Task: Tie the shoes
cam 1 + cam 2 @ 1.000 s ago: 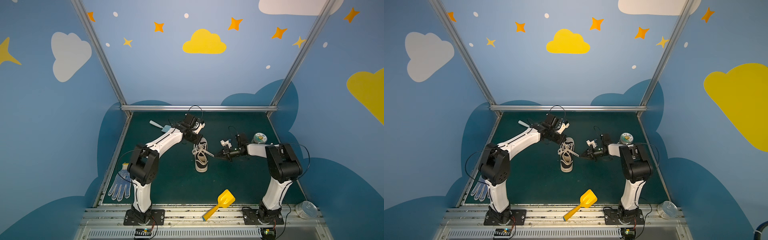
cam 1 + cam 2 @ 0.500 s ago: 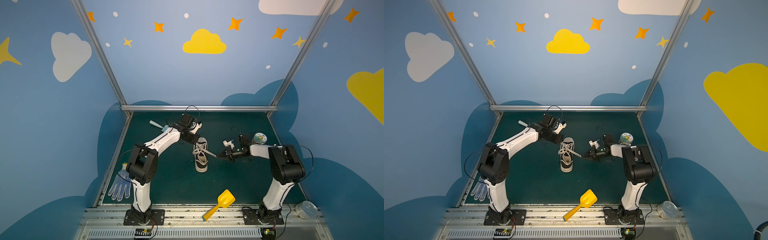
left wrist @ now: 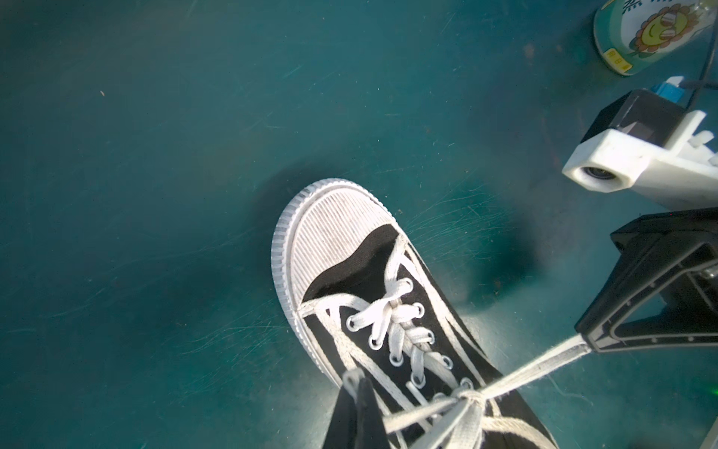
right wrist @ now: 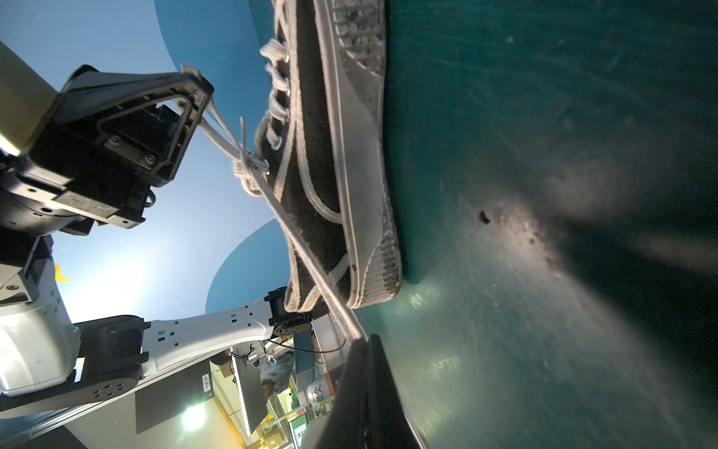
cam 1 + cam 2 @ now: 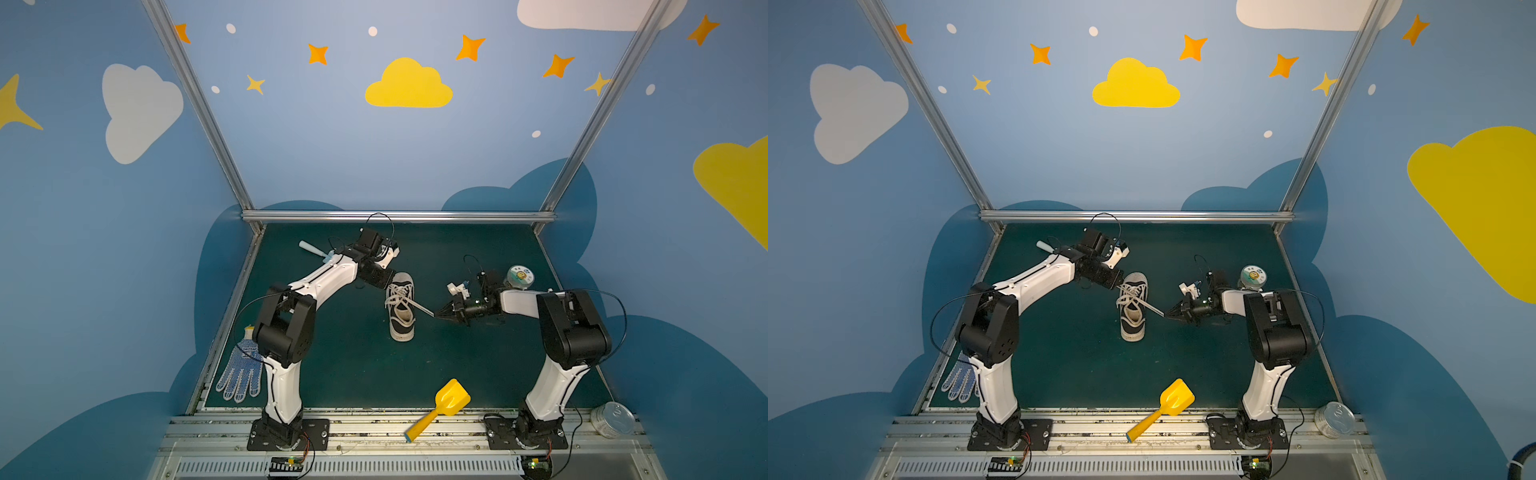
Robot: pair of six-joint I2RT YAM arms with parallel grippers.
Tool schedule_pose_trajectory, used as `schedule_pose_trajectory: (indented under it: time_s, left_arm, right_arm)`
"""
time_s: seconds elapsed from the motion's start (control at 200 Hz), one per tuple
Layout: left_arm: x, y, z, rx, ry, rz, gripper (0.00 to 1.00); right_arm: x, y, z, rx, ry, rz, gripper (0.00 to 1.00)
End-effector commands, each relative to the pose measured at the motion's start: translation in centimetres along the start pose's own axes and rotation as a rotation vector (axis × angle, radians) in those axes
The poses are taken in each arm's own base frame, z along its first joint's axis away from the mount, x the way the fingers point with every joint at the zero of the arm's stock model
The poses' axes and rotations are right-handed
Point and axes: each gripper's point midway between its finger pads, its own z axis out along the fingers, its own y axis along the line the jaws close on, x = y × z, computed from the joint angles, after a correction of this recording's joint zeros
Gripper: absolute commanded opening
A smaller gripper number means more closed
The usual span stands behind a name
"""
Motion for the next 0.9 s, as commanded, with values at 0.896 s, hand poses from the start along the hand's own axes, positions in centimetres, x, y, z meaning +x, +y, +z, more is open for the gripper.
schedule_pose_trajectory:
  time_s: [0.896]
  left_arm:
    - [-0.8,4.3,-0.6,-0.083,-0.036,-0.025,0.03]
  right_arm:
    - [1.0,-4.4,-0.9,0.062,-0.014,0.111,0.00]
